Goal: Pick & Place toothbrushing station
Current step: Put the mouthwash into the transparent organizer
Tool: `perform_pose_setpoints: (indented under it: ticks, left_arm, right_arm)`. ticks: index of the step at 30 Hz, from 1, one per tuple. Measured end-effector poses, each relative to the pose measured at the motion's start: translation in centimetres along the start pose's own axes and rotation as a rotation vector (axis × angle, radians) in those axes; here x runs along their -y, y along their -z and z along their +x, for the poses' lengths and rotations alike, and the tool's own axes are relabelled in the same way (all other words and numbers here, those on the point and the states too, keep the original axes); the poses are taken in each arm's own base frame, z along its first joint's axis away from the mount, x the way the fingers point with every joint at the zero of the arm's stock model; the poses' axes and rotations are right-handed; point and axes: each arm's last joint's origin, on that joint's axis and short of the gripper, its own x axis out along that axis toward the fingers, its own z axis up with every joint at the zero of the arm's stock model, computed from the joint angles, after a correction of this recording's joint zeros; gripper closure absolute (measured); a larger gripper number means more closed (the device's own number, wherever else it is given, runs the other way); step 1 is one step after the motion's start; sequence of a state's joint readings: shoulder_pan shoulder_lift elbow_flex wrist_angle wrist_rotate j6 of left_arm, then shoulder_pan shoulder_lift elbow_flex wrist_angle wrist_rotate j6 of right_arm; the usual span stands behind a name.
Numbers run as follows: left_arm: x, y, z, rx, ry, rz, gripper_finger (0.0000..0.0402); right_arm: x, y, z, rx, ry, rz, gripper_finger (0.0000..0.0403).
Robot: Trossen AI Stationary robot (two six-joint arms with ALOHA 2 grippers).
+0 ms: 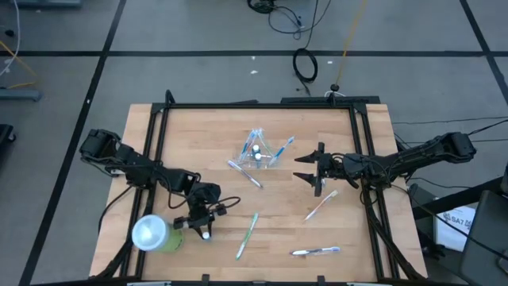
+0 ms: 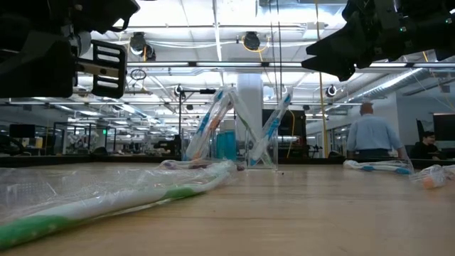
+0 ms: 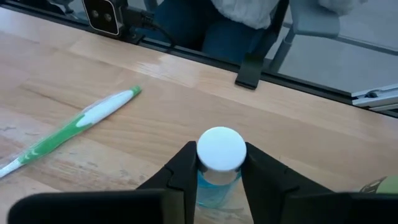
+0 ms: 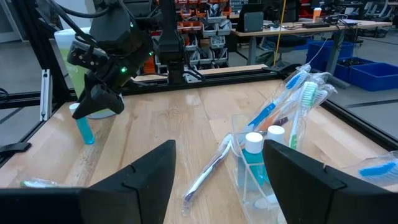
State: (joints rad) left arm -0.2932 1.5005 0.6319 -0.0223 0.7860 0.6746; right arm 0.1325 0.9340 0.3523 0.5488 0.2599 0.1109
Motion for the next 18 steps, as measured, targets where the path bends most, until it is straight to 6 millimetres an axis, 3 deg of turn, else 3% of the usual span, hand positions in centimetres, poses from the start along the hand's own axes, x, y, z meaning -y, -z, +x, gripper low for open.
perform_pose_setpoints:
  ticks: [9, 14, 18]
  left_arm:
    - [-1.0, -0.3, -0.8, 0.039, -0.065, -0.048, 0.0289]
    - [-3.4, -1.6, -2.8, 0.101, -0.164, -0.144, 0.0314]
    - [-5.9, -3.1, -5.2, 0.134, -0.302, -0.172, 0.0307]
  right_arm:
    - [0.0, 0.0, 0.0, 0.0, 0.0, 0.0, 0.017]
    - [0.0, 0.0, 0.0, -0.001, 0.0, -0.029, 0.0169]
    - [0.1, 0.0, 0.0, 0.0, 0.004, -0.029, 0.0169]
